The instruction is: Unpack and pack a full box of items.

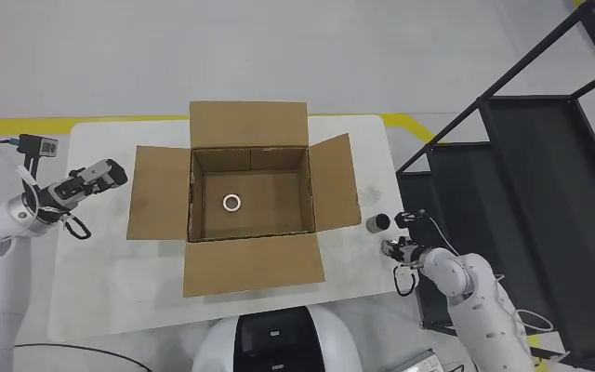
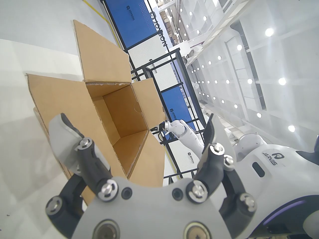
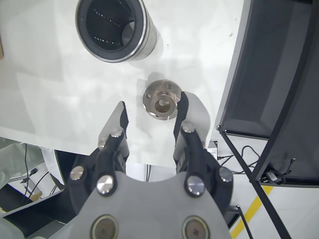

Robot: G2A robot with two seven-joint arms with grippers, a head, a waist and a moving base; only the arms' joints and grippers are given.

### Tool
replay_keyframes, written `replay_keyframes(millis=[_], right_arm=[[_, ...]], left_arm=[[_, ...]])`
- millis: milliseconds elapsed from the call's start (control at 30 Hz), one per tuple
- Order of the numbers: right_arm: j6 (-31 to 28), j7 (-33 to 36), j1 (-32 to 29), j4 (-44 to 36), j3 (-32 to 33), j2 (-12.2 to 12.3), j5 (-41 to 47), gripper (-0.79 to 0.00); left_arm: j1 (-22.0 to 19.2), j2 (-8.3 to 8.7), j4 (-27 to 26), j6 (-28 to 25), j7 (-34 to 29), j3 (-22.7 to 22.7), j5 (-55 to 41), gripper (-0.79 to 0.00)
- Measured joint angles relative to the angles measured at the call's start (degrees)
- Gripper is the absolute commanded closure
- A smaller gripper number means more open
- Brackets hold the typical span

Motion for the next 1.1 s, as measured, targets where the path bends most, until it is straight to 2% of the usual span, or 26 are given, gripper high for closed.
replay_keyframes(millis=[400,467,567,600,1033,1067,1100], right_arm=[[2.9,-0.2,1.5,2.9,-2.1,0.0,-1.4,-0.286],[3.2,-0.3,1.6,3.0,-2.3,0.1,-1.7,-0.234],[3.4,-0.5,1.6,3.0,-2.5,0.1,-1.7,-0.034],[3.4,-0.6,1.6,2.9,-2.6,0.1,-1.8,0.0],[3.2,-1.4,0.0,1.6,-1.4,0.5,-1.1,0.0],[2.9,-1.4,-0.5,1.2,-1.0,0.6,-0.9,-0.037],[2.6,-1.4,-1.0,0.8,-0.7,0.7,-0.6,-0.305]], left_arm=[[0.0,0.0,0.0,0.0,0.0,0.0,0.0,-0.785],[0.0,0.0,0.0,0.0,0.0,0.0,0.0,-0.785],[0.0,0.0,0.0,0.0,0.0,0.0,0.0,-0.785],[0.0,0.0,0.0,0.0,0.0,0.0,0.0,-0.785],[0.0,0.0,0.0,0.0,0.0,0.0,0.0,-0.785],[0.0,0.0,0.0,0.0,0.0,0.0,0.0,-0.785],[0.0,0.0,0.0,0.0,0.0,0.0,0.0,-0.785]])
